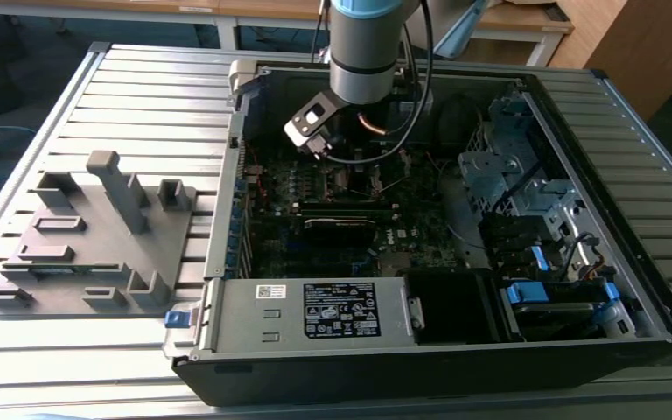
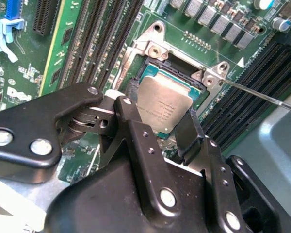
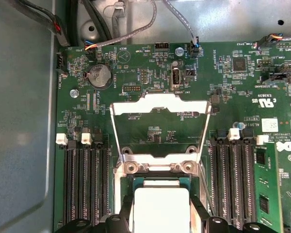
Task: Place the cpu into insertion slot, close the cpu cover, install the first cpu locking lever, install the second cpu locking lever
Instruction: 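Place the cpu into insertion slot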
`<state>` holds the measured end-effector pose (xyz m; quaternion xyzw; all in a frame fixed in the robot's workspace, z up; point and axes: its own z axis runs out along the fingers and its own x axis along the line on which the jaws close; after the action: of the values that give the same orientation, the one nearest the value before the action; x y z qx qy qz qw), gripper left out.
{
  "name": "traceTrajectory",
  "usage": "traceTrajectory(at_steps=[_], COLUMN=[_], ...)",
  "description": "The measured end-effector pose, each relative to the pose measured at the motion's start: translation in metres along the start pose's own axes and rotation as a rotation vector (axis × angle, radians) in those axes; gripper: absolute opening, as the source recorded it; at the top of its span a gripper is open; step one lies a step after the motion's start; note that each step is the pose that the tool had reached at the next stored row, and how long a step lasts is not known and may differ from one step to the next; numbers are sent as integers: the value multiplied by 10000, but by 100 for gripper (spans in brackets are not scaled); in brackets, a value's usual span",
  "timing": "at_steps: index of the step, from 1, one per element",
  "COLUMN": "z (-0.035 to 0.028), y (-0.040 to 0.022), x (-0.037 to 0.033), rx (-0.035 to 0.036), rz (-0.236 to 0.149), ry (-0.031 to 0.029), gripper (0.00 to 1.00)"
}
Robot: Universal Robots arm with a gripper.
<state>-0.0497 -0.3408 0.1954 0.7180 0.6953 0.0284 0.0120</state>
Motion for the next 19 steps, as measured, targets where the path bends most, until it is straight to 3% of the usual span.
traceTrajectory(at_steps=[19], z=[19], y=[-3], x=[-1], rx=[8], rz=[-222], ry=[11], gripper=[54])
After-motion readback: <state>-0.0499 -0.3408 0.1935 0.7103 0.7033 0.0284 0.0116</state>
